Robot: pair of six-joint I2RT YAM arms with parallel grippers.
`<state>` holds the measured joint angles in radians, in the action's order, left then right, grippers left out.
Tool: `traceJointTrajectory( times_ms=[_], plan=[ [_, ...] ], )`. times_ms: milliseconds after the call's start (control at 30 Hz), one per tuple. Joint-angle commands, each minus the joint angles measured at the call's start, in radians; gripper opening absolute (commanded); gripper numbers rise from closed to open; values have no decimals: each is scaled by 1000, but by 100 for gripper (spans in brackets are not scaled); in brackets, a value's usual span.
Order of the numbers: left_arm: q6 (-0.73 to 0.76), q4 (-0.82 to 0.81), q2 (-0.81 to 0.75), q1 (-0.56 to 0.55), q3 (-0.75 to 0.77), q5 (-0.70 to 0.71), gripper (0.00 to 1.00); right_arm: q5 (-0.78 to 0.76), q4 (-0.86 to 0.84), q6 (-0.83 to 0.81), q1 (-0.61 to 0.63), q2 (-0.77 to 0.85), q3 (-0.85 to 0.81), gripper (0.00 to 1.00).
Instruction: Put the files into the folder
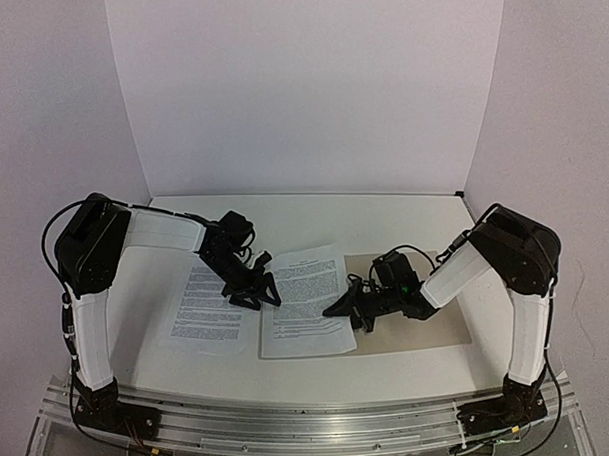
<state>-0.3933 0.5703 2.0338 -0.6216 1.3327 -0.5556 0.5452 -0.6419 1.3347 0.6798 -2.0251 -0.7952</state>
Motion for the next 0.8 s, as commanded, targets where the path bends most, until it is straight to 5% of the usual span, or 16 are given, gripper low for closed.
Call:
traceJointTrajectory(
  times_ms=[0, 300, 467, 767],
  plan=[
    [8, 7, 14, 3, -33, 56, 63, -82, 215, -95, 12, 78, -72, 23],
    [8, 8, 15, 3, -32, 58, 63, -241, 645, -259, 55, 164, -223, 59],
    [6, 8, 14, 3, -34, 58, 63, -356, 892, -340, 76, 168, -318, 69],
    [-1, 4, 9, 3, -46, 56, 61, -399, 1033, -387, 109, 171, -317, 77]
  ],
)
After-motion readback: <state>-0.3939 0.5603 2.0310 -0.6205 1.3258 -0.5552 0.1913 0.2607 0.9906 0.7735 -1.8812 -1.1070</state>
